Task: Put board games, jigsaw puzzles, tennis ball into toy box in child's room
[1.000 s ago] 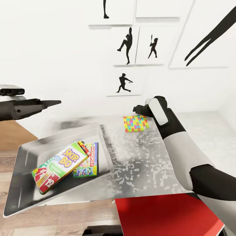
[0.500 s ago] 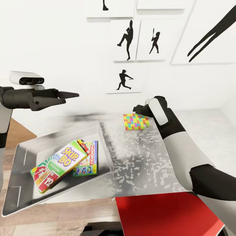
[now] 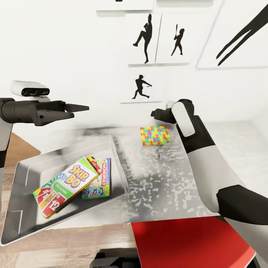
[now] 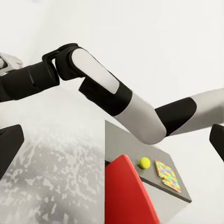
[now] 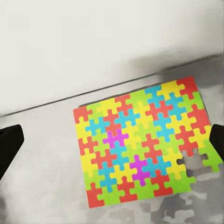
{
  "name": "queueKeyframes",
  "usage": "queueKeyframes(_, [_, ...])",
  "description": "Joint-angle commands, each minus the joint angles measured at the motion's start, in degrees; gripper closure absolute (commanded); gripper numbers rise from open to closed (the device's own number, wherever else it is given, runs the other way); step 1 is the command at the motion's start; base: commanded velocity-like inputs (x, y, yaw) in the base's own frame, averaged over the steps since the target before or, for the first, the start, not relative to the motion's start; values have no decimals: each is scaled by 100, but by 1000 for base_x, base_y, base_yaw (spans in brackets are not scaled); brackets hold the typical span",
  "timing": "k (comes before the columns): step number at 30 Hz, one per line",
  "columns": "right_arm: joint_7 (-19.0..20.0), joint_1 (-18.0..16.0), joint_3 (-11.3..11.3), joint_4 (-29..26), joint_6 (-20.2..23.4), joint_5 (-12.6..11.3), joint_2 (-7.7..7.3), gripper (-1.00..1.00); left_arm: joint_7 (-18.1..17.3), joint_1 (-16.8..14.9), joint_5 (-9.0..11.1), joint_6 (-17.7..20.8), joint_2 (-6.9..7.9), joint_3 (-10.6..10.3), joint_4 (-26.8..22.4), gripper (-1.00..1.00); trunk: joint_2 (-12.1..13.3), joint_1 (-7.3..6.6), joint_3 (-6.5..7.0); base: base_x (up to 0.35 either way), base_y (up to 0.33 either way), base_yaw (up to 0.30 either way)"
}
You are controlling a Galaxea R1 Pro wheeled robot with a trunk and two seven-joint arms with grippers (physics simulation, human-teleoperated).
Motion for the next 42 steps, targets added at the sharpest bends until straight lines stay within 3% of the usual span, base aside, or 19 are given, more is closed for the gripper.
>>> queueKeyframes(1, [-69, -28, 6, -41, 59, -54, 0, -100, -11, -6, 18, 60, 19, -10, 2, -100, -10, 3, -18, 0, 0, 0])
queueKeyframes(12, [-89, -132, 5, -92, 180, -50, 1, -100, -11, -7, 55, 60, 229, 6, 2, -100, -10, 3, -123, 0, 0, 0])
queueKeyframes(29, [-81, -267, 8, -26, 194, -50, 1, -100, -11, -33, 64, 60, 265, 16, 1, -100, -10, 3, -283, 0, 0, 0])
queueKeyframes(42, [-84, -491, 8, 55, 194, -58, 3, -100, -11, -353, 72, 60, 266, 18, 2, -100, -10, 3, -406, 0, 0, 0])
